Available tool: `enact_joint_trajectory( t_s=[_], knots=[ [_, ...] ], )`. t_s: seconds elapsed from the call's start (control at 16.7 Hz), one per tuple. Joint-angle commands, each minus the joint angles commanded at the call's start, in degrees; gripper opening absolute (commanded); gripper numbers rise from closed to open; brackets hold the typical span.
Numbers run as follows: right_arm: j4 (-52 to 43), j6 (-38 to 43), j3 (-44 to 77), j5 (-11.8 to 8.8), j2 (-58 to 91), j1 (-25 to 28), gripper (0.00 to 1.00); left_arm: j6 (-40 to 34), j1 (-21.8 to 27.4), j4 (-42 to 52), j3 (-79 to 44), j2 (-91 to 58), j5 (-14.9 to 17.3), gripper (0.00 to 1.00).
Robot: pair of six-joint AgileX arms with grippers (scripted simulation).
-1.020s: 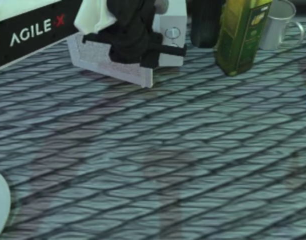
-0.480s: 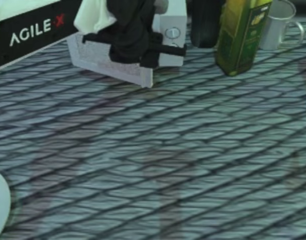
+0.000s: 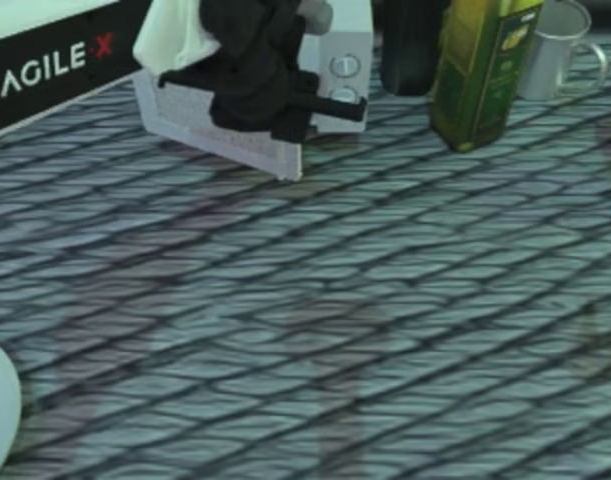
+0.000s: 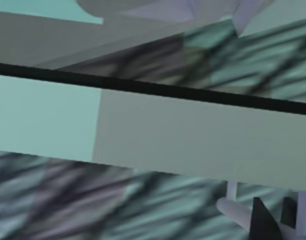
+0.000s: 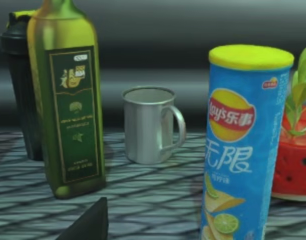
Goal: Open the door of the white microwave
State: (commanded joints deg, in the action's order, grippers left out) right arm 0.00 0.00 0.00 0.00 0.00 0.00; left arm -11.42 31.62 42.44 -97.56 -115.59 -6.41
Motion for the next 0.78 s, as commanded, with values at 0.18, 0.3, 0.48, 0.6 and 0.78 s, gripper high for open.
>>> enact_joint_trajectory(
  t_s=[0.18,0.3,0.48,0.6,0.78],
  knots=[
    [0.00,0.00,0.00,0.00,0.00,0.00,1.00,2.90,-0.81,-1.28,2.92,2.15,1.40,0.00],
    [0.00,0.00,0.00,0.00,0.00,0.00,1.00,3.10,-0.88,-1.37,3.13,2.31,1.50,0.00],
    [0.00,0.00,0.00,0.00,0.00,0.00,1.00,3.10,-0.88,-1.37,3.13,2.31,1.50,0.00],
    [0.00,0.00,0.00,0.00,0.00,0.00,1.00,3.10,-0.88,-1.37,3.13,2.31,1.50,0.00],
    [0.00,0.00,0.00,0.00,0.00,0.00,1.00,3.10,-0.88,-1.37,3.13,2.31,1.50,0.00]
  ],
)
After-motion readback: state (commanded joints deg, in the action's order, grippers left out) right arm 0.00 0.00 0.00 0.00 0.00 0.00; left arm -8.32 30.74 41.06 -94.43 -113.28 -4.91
